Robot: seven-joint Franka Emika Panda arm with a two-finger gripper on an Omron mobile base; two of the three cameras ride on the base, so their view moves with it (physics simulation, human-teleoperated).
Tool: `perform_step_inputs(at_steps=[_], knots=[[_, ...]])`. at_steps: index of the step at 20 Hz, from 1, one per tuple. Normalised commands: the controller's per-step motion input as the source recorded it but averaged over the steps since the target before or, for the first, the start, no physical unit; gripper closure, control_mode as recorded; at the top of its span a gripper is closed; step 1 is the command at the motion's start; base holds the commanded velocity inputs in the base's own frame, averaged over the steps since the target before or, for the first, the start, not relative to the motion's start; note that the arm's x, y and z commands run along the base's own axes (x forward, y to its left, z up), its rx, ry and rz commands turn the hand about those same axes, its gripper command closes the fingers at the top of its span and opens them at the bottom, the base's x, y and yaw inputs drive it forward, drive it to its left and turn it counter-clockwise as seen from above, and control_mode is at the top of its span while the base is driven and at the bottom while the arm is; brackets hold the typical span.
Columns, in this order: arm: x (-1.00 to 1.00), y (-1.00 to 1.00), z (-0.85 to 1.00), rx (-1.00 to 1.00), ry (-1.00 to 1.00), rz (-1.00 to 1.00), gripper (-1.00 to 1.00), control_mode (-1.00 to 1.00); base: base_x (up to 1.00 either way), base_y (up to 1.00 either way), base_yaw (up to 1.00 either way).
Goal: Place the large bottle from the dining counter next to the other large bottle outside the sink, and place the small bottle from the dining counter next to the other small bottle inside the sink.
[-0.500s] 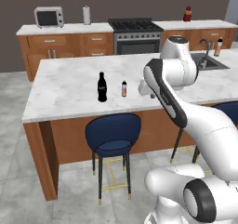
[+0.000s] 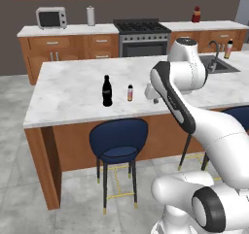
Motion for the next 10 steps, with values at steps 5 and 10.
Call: perform_step_inputs(at_steps=[5, 10], knots=[[0.0, 0.0, 0.0, 0.0, 0.0, 0.0, -1.0, 1.0, 0.09, 0.41, 0.0], [0.0, 0.0, 0.0, 0.0, 0.0, 0.0, -1.0, 1.0, 0.2, 0.43, 0.0]])
